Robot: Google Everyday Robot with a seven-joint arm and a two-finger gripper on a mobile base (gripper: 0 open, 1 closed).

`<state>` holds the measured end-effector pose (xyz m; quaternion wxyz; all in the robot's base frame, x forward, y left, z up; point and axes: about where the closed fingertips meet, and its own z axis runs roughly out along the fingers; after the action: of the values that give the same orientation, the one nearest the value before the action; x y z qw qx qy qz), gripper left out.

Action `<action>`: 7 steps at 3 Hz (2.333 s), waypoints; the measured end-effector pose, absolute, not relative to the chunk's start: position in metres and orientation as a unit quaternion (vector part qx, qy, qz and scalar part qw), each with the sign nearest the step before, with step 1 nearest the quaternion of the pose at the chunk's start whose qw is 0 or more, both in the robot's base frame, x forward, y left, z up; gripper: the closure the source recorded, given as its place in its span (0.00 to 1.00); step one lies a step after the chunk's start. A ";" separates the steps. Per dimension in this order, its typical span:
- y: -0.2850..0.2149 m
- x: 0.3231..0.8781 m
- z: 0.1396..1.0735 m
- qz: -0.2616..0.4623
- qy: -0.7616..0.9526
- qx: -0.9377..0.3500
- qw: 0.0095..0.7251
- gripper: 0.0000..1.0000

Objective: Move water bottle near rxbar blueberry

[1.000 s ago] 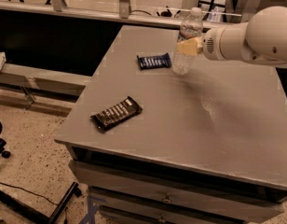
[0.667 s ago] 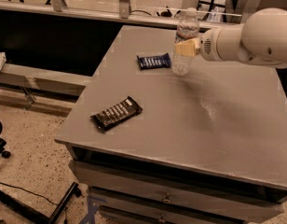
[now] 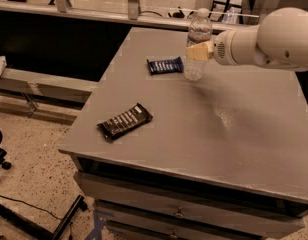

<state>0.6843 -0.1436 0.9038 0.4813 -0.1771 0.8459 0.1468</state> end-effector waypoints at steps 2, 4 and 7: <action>-0.144 0.684 0.904 0.147 0.846 -0.177 0.481 1.00; -0.143 0.684 0.904 0.147 0.846 -0.177 0.481 0.61; -0.133 0.685 0.900 0.142 0.843 -0.198 0.479 0.00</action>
Offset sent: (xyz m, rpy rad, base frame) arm 0.0047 0.0161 -0.0113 -0.0857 0.0067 0.0196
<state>0.6847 -0.1333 0.9001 0.4793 -0.1979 0.8433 0.1416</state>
